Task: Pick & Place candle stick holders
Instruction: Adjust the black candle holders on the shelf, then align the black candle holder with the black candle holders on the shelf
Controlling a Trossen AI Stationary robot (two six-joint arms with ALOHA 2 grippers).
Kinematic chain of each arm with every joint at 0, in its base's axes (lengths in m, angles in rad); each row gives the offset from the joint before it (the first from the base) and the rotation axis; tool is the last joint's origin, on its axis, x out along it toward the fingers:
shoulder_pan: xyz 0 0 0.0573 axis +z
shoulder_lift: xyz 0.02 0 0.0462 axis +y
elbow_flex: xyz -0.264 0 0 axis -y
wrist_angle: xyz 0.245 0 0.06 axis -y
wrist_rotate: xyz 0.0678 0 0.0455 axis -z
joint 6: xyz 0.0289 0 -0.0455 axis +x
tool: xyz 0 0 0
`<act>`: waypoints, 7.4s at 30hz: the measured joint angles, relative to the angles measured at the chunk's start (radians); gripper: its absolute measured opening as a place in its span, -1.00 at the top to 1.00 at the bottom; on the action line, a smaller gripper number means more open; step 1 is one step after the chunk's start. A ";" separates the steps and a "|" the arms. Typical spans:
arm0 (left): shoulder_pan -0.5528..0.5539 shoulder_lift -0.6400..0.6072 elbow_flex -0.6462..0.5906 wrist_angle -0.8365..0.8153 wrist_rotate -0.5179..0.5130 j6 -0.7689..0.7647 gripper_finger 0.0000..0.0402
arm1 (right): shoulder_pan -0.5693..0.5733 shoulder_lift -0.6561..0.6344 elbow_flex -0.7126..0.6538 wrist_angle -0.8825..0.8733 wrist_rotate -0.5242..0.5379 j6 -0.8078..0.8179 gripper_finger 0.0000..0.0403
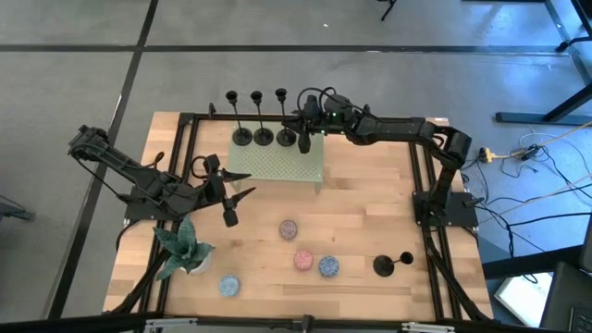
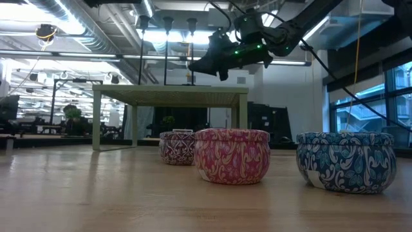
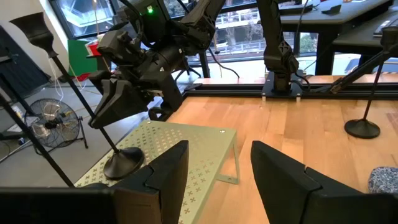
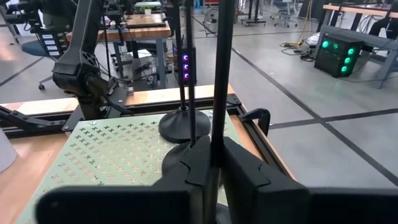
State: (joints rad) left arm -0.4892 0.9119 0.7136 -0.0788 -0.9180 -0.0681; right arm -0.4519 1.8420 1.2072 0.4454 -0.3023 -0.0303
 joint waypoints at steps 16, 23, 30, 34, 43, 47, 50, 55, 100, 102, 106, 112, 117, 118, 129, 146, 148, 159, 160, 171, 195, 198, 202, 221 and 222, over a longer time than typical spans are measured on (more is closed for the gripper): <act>0.000 0.000 0.000 0.000 0.000 -0.016 0.15 | 0.000 -0.001 0.000 -0.004 -0.013 -0.003 0.33; 0.000 0.000 0.000 0.000 0.000 -0.016 0.15 | 0.000 -0.010 -0.001 -0.010 -0.061 -0.023 0.09; 0.000 0.000 0.000 0.000 0.000 -0.016 0.15 | -0.002 -0.059 -0.001 -0.095 -0.058 -0.051 -0.16; 0.000 0.000 0.000 0.000 0.000 -0.016 0.15 | -0.002 -0.138 -0.001 -0.234 -0.057 -0.083 -0.24; 0.000 0.000 0.000 0.000 0.000 -0.023 0.15 | 0.050 -0.441 -0.001 -0.561 -0.057 -0.093 -0.26; 0.000 0.000 0.000 0.000 0.000 -0.024 0.15 | 0.118 -0.614 -0.001 -0.760 -0.057 -0.079 -0.27; 0.000 0.000 0.000 0.000 0.000 -0.024 0.15 | 0.189 -0.729 -0.001 -0.943 -0.058 -0.030 -0.27; 0.000 0.000 0.000 0.000 0.000 -0.026 0.15 | 0.347 -0.867 -0.029 -1.165 -0.061 0.069 -0.27; 0.000 0.000 0.000 0.038 -0.005 -0.079 0.15 | 0.706 -1.380 -0.819 -1.053 -0.299 0.416 -0.26; 0.000 0.000 0.000 0.038 -0.005 -0.078 0.15 | 0.717 -1.380 -0.819 -1.052 -0.318 0.416 -0.26; 0.000 0.000 0.000 0.038 -0.005 -0.078 0.15 | 0.772 -1.380 -0.819 -1.041 -0.307 0.420 -0.26; 0.000 0.000 0.000 0.038 -0.005 -0.077 0.15 | 0.870 -1.358 -0.819 -0.942 -0.200 0.434 -0.26; 0.000 0.000 0.000 0.042 -0.005 -0.077 0.15 | 0.954 -1.309 -0.819 -0.859 -0.129 0.420 -0.26; 0.000 0.000 0.000 0.045 -0.005 -0.077 0.15 | 0.969 -1.299 -0.819 -0.856 -0.112 0.417 -0.26; 0.000 0.000 0.000 0.053 -0.005 -0.076 0.15 | 1.043 -1.191 -0.819 -0.661 -0.030 0.468 -0.26; 0.000 0.000 0.000 0.053 -0.005 -0.050 0.15 | 1.045 -1.150 -0.819 -0.611 -0.001 0.389 0.52; 0.000 0.000 0.000 0.053 -0.005 -0.050 0.15 | 1.045 -1.150 -0.819 -0.597 0.000 0.384 0.71; 0.000 0.000 0.000 0.052 -0.004 -0.049 0.15 | 1.045 -1.150 -0.819 -0.422 0.199 0.277 0.84; 0.000 0.000 0.000 0.053 -0.004 -0.049 0.15 | 1.045 -1.150 -0.819 -0.391 0.243 0.253 0.87; 0.000 0.000 0.000 0.053 -0.004 -0.049 0.15 | 1.033 -1.139 -0.556 -0.483 0.741 0.027 0.85; 0.000 0.000 0.000 0.049 -0.004 -0.041 0.15 | 0.438 -0.672 0.046 -0.609 0.686 -0.228 0.91; 0.000 0.000 0.000 0.048 -0.004 -0.041 0.15 | 0.365 -0.608 0.093 -0.646 0.589 -0.174 0.91; 0.000 0.000 0.000 0.048 -0.004 -0.041 0.15 | 0.281 -0.538 0.121 -0.666 0.503 -0.131 0.91; 0.000 0.000 0.000 0.047 -0.003 -0.042 0.15 | 0.056 -0.348 0.124 -0.668 0.193 -0.029 0.90; 0.000 0.000 0.000 0.047 -0.003 -0.042 0.15 | 0.055 -0.344 0.124 -0.668 0.194 -0.032 0.90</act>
State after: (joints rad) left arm -0.4892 0.9121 0.7132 -0.0315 -0.9215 -0.1097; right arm -0.3965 1.4981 1.3308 -0.2230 -0.1085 -0.0622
